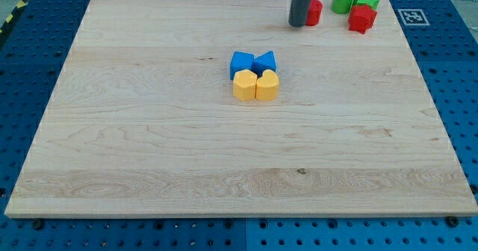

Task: Push the red circle into the green circle

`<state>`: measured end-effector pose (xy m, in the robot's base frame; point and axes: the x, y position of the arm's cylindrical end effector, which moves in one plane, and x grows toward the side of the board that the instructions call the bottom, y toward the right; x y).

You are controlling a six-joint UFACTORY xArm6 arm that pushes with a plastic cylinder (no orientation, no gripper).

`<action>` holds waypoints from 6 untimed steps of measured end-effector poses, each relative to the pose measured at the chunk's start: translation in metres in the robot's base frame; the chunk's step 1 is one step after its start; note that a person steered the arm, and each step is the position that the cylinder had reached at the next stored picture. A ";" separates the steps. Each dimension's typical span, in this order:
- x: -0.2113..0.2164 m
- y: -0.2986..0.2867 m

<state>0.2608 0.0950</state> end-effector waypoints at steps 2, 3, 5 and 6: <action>-0.011 0.026; -0.011 0.035; -0.011 0.051; -0.010 0.054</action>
